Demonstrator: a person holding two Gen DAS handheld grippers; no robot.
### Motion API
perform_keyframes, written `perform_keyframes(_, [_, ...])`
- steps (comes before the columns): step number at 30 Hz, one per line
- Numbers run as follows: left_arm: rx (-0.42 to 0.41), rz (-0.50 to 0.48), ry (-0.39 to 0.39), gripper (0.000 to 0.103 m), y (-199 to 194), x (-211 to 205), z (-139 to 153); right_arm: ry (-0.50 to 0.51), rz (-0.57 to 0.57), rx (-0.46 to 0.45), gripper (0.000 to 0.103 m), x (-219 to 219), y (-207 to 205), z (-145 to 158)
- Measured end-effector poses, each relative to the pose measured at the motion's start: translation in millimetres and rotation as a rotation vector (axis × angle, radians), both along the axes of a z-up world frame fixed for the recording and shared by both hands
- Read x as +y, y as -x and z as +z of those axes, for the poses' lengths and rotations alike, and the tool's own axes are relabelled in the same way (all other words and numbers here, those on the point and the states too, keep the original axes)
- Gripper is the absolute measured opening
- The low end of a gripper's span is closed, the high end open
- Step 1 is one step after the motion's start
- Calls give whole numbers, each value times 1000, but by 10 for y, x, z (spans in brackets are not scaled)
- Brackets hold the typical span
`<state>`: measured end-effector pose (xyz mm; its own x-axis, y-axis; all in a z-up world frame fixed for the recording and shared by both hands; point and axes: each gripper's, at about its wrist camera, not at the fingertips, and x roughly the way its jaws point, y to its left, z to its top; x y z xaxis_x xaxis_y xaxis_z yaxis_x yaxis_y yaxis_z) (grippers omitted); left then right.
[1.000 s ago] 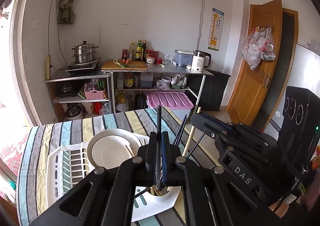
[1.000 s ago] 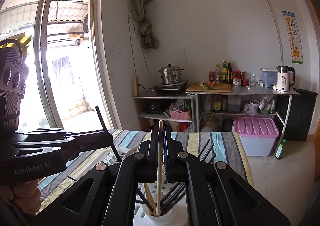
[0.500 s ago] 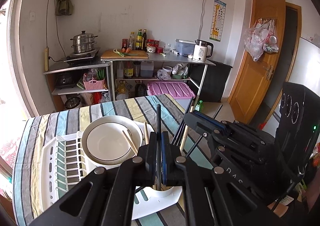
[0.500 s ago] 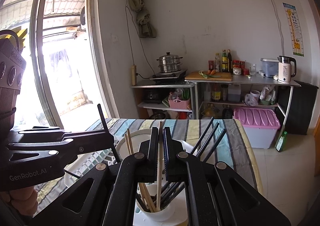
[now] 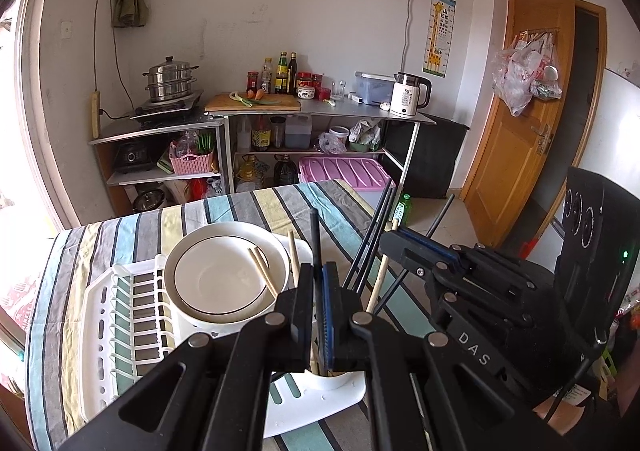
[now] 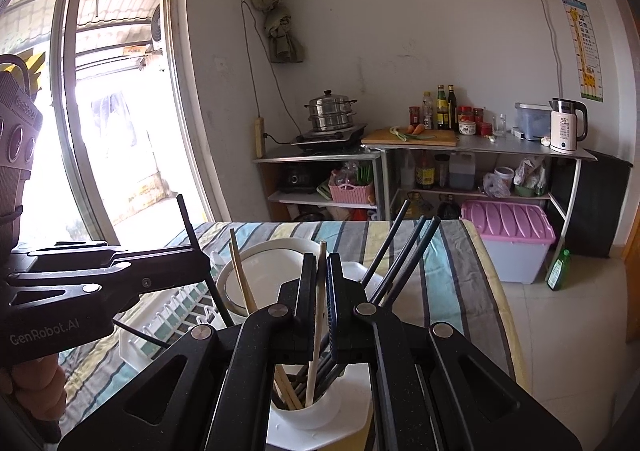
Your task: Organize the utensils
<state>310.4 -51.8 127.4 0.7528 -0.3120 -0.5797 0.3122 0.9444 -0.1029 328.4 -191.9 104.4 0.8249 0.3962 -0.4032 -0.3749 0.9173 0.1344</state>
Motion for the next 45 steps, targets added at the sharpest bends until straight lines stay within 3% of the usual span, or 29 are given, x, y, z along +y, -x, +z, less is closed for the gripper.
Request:
perform_keyframes(2, [-2,4,7,5,8,23,3,4,2,-1,6,-3,1,6])
perform_keyframes(4, [-8,2,12,5,23,41,11,5,2,-11,16,-4,24,13])
perform_keyframes(15, [-69,2,7,16,235,121,112,-5,-10,-52,18,-69,236,128])
perform_keyframes(22, [-139,16,-5,20,643,211,150,-27,-18,-71,22,-179,596,170])
perform_keyframes(31, [-139,63,13,25,1321,402,-189,-18,-34,-44,25,-241,1241,11])
perform_keyframes(34, [-125,104,11,26,1542,462,-342,-12,-45,-22,31,-240,1471,-94])
perform_keyframes(45, [-90,235,3,26,2255,565,-800,48,-65,47,32,-123,2278,-542])
